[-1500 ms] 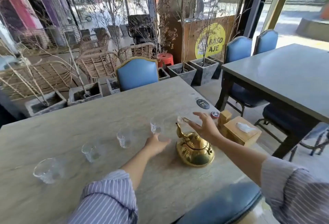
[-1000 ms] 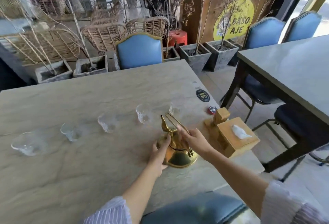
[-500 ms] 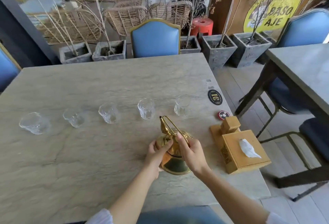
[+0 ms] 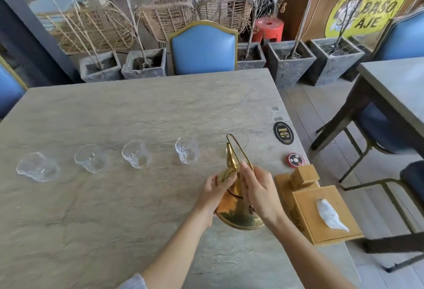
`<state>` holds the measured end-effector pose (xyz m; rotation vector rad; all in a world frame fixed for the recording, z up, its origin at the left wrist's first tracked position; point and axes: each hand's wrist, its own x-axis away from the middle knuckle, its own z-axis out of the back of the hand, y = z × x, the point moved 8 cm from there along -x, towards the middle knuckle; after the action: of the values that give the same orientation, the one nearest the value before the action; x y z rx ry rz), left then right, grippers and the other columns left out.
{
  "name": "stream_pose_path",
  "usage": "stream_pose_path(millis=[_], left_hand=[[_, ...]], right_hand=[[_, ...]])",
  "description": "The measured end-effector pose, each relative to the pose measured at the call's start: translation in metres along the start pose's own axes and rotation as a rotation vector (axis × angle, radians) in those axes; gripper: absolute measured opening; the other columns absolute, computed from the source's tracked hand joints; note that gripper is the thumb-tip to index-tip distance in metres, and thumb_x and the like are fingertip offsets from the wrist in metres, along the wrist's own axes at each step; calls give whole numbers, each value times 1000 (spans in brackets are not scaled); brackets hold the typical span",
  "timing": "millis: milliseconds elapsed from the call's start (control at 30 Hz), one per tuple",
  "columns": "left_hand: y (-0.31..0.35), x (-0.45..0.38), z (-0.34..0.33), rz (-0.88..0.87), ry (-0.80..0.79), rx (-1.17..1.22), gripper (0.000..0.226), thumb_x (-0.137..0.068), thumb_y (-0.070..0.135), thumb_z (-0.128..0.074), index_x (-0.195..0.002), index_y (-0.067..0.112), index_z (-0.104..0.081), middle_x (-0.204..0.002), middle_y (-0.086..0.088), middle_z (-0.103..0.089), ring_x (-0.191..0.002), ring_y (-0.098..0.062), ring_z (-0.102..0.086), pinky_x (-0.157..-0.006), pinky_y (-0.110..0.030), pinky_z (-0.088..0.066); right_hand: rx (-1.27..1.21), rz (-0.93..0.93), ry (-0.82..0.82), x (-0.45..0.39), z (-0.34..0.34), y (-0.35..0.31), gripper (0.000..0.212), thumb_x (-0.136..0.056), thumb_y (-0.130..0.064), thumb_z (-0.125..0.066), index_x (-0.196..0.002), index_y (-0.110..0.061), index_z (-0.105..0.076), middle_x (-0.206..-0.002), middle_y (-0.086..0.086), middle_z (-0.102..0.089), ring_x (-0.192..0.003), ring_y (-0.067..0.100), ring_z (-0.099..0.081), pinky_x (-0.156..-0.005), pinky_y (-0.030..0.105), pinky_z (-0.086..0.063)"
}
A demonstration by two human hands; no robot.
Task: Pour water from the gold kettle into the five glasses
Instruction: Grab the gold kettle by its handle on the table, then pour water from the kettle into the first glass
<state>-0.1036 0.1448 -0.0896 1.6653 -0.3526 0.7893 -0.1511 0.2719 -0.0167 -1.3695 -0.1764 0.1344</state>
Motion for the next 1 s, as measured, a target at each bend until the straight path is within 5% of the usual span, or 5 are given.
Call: stream_pose_path(millis=[167, 367, 567, 733, 1000], left_hand=[[14, -14, -19, 7, -58, -33, 100, -57, 80, -78, -141, 32, -49, -126, 0, -69, -109, -21, -68, -81, -42, -59], [19, -20, -29, 121, -134, -92, 27, -94, 61, -56, -101, 35, -61, -101, 1, -71, -93, -17, -67, -83, -42, -54], [24, -30, -24, 178, -169, -256, 57, -85, 75, -52, -121, 31, -61, -115, -4, -70, -109, -25, -65, -90, -45, -51], [32, -30, -23, 174, -194, -332, 50, -86, 79, -46, -102, 34, -60, -103, 1, -67, -110, -26, -62, -101, -48, -48], [30, -24, -29, 201, -248, -354, 78, -76, 91, -44, -124, 31, -57, -119, -4, -63, -117, -29, -60, -85, -42, -51]], right_hand=[[11, -3, -71, -32, 4, -15, 36, -90, -54, -46, -64, -30, -48, -54, -8, -44, -50, 14, -40, -51, 38, -33], [65, -48, -147, -69, -2, -21, 22, -96, -31, -53, -78, -18, -55, -50, -14, -44, -39, -2, -37, -48, 25, -29], [-52, -145, -124, -75, -4, -26, 21, -102, -20, -49, -83, -12, -52, -49, -9, -42, -34, 6, -35, -38, 21, -28], [-180, -242, -102, -78, -2, -30, 26, -103, -17, -47, -77, -11, -46, -50, -3, -39, -36, 9, -30, -36, 19, -24], [-142, -356, -71, -85, 7, -35, 25, -101, -15, -49, -78, -9, -46, -51, 0, -41, -35, 9, -29, -37, 19, -23]])
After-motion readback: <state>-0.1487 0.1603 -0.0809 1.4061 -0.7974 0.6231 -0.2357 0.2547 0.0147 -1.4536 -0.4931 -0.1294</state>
